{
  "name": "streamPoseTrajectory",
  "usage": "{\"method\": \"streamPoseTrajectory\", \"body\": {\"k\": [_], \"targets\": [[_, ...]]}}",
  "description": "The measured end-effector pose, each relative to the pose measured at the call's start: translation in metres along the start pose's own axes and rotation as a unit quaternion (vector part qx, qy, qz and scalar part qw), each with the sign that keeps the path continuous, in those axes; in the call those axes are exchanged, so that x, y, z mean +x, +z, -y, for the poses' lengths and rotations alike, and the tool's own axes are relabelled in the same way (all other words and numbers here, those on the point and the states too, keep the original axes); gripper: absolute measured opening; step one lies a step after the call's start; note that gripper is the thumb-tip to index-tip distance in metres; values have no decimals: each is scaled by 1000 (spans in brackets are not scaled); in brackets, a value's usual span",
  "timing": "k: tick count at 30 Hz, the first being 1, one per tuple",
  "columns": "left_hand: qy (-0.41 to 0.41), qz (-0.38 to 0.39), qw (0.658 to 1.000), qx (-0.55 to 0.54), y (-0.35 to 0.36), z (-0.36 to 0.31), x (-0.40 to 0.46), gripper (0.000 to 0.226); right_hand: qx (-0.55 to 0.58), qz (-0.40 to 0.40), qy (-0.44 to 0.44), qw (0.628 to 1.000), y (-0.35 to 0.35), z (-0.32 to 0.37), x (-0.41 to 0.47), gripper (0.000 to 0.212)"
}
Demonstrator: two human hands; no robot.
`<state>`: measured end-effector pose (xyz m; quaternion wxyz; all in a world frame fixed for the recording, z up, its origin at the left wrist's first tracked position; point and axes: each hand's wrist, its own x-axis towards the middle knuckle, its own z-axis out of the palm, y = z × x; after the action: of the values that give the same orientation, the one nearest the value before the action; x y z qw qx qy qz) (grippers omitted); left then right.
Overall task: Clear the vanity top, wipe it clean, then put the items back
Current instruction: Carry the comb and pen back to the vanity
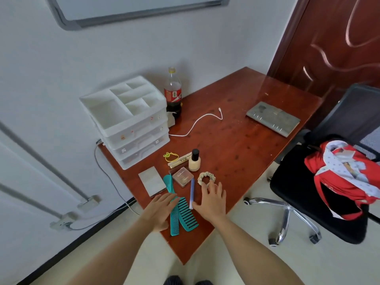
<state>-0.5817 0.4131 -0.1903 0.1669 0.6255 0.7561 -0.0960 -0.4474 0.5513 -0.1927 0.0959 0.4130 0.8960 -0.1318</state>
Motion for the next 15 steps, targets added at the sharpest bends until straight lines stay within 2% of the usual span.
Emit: {"method": "streamPoseTrajectory", "body": {"k": [3,8,15], "targets": [[35,6,999,15,-2,8,18,80,18,3,15,1000,4,5,11,80],[69,-37,996,34,-5,15,42,53,26,-28,26,999,11,11,16,74],[90,-34,991,89,-11,7,57,40,39,-96,80,991,13,18,20,36]]}}
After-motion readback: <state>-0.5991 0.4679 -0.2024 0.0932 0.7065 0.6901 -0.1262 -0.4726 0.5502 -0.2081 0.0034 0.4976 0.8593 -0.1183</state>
